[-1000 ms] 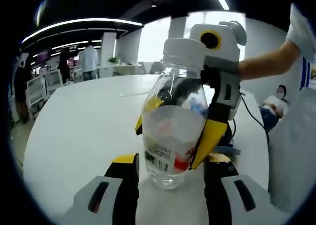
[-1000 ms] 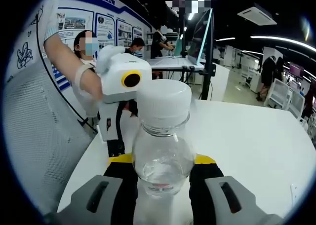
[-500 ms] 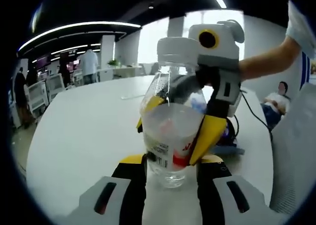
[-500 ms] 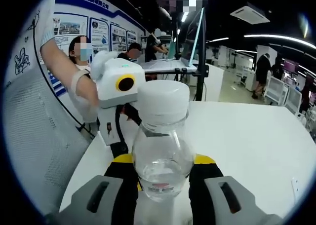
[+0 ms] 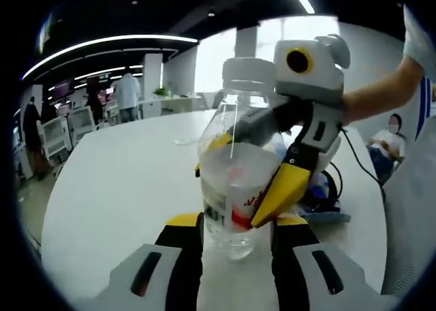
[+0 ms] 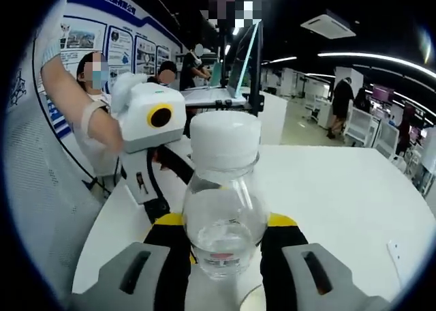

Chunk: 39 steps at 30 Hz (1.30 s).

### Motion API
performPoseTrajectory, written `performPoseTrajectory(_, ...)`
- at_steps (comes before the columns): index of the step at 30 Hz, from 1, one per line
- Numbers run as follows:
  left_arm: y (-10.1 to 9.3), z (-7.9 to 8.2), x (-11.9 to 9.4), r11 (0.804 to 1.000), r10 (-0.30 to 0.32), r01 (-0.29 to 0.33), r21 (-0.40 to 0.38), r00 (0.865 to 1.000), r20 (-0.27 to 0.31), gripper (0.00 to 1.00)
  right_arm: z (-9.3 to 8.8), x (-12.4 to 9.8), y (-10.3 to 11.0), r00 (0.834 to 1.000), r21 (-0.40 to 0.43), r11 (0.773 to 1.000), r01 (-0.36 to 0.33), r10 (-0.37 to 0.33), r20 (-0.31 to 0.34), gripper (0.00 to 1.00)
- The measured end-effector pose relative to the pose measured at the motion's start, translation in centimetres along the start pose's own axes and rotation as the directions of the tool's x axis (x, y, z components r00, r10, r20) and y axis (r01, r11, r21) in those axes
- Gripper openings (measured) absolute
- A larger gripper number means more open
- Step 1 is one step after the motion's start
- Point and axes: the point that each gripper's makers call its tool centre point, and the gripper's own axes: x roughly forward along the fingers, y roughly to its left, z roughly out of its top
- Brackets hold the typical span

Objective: Arrange the tabletop items into an orderly group along one side of the table until the central work area is clear of visible clutter.

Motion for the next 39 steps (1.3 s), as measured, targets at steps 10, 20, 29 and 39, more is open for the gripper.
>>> performPoseTrajectory(10, 0.8, 0.5, 1.1, 1.000, 0.005, -0.005, 0.002, 1.000, 0.007, 0.34, 0.0, -0.2, -1.5, 0.999, 0.019, 0.999, 0.051, -0.051, 0.016, 0.36)
performPoseTrajectory(20, 1.2, 0.6, 1.7, 1.000, 0.015, -0.015, -0.012, 1.000, 0.011, 0.34, -0.3, -0.1, -2.6, 0.997, 0.044, 0.996, 0.072, -0.073, 0.026, 0.36)
performPoseTrajectory(29, 1.2, 0.7, 2.0, 1.000, 0.016, -0.016, -0.025, 1.000, 0.014, 0.33, -0.7, -0.2, -3.3, 0.996, 0.063, 0.995, 0.079, -0.081, 0.033, 0.36)
performPoseTrajectory(39, 1.3, 0.7, 2.3, 0.999, 0.019, -0.018, -0.036, 1.000, 0.017, 0.33, -1.0, -0.3, -3.8, 0.997, 0.087, 0.994, 0.067, -0.071, 0.044, 0.36)
